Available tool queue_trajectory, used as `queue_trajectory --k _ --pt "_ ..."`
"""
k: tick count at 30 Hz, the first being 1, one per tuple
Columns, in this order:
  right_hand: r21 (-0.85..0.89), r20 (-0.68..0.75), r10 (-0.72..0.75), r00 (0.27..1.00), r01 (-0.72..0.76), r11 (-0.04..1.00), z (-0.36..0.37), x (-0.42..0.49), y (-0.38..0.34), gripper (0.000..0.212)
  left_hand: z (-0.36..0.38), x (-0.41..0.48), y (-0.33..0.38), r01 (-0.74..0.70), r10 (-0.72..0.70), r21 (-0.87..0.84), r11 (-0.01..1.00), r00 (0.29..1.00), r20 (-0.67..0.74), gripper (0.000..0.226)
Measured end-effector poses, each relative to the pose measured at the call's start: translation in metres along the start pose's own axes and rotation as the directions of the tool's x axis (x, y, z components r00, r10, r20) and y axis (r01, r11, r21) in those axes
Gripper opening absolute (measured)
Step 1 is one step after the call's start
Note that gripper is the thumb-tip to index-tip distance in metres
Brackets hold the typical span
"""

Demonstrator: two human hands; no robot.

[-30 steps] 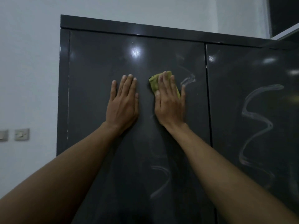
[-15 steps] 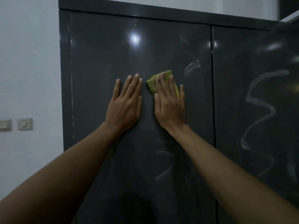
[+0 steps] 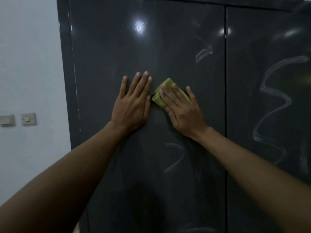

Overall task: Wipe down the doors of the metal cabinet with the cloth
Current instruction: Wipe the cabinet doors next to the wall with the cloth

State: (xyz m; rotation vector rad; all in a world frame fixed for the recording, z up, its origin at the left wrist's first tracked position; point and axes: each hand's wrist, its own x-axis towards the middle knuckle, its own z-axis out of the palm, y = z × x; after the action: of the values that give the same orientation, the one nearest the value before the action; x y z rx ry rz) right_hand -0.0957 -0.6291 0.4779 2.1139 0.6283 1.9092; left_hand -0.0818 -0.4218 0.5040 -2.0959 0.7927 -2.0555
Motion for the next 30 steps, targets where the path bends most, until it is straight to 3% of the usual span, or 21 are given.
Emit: queue_trajectory --k 1,4,6,8,11,12,14,17,19,22,24,26,28,30 --pt "0.003 -0.006 0.022 1.000 -0.022 1.000 -0.001 -0.001 0.004 0.049 0.000 -0.001 0.000 0.002 -0.002 0.000 1.000 1.000 0.003 0.054" --pt "0.066 -0.053 0.274 0.960 -0.270 0.961 0.000 0.001 -0.002 0.051 -0.001 -0.007 0.000 -0.002 0.002 0.006 1.000 1.000 0.014 0.054" --pt "0.077 -0.069 0.343 0.937 -0.338 0.938 0.004 -0.001 -0.015 0.052 -0.001 -0.012 0.000 -0.020 0.020 0.007 1.000 1.000 0.015 0.054" --pt "0.067 -0.053 0.240 0.969 -0.236 0.969 0.007 -0.010 -0.023 0.052 -0.001 -0.015 0.001 -0.032 0.032 0.015 0.999 0.999 0.008 0.054" --pt "-0.008 0.012 -0.059 0.998 0.059 0.998 0.004 -0.027 -0.012 0.049 0.000 -0.017 0.004 -0.020 0.020 0.011 1.000 1.000 0.000 0.054" --pt "-0.017 0.015 -0.076 0.997 0.076 0.997 0.004 -0.030 -0.007 0.048 0.000 -0.018 0.004 -0.015 0.015 0.012 1.000 1.000 0.003 0.054" --pt "0.017 -0.028 0.082 0.996 -0.081 0.997 0.004 -0.030 -0.002 0.049 -0.001 -0.020 0.006 -0.012 0.012 0.021 1.000 1.000 0.013 0.054" --pt "0.071 -0.089 0.361 0.928 -0.356 0.932 0.008 -0.027 -0.022 0.052 -0.002 -0.025 0.007 -0.023 0.022 0.034 0.999 0.999 0.035 0.054" --pt "0.079 -0.084 0.285 0.955 -0.278 0.957 0.011 -0.035 -0.037 0.053 -0.003 -0.027 0.008 -0.032 0.030 0.034 0.999 0.999 0.038 0.054" --pt "0.027 -0.003 -0.082 0.997 0.082 0.996 0.009 -0.056 -0.032 0.050 -0.003 -0.031 0.009 -0.036 0.035 0.027 0.999 0.999 0.037 0.054" --pt "-0.004 0.015 -0.140 0.990 0.140 0.990 0.007 -0.063 -0.017 0.049 -0.003 -0.034 0.010 -0.048 0.047 0.029 0.998 0.998 0.040 0.053" --pt "0.029 -0.029 0.073 0.997 -0.072 0.997 0.007 -0.061 -0.011 0.050 -0.005 -0.038 0.010 -0.059 0.057 0.036 0.998 0.997 0.048 0.053" --pt "0.086 -0.059 0.296 0.953 -0.291 0.953 0.009 -0.058 -0.020 0.052 -0.005 -0.042 0.011 -0.069 0.067 0.038 0.997 0.996 0.058 0.053" --pt "0.083 -0.051 0.250 0.967 -0.245 0.966 0.012 -0.063 -0.036 0.053 -0.005 -0.045 0.012 -0.078 0.075 0.040 0.996 0.995 0.062 0.054"
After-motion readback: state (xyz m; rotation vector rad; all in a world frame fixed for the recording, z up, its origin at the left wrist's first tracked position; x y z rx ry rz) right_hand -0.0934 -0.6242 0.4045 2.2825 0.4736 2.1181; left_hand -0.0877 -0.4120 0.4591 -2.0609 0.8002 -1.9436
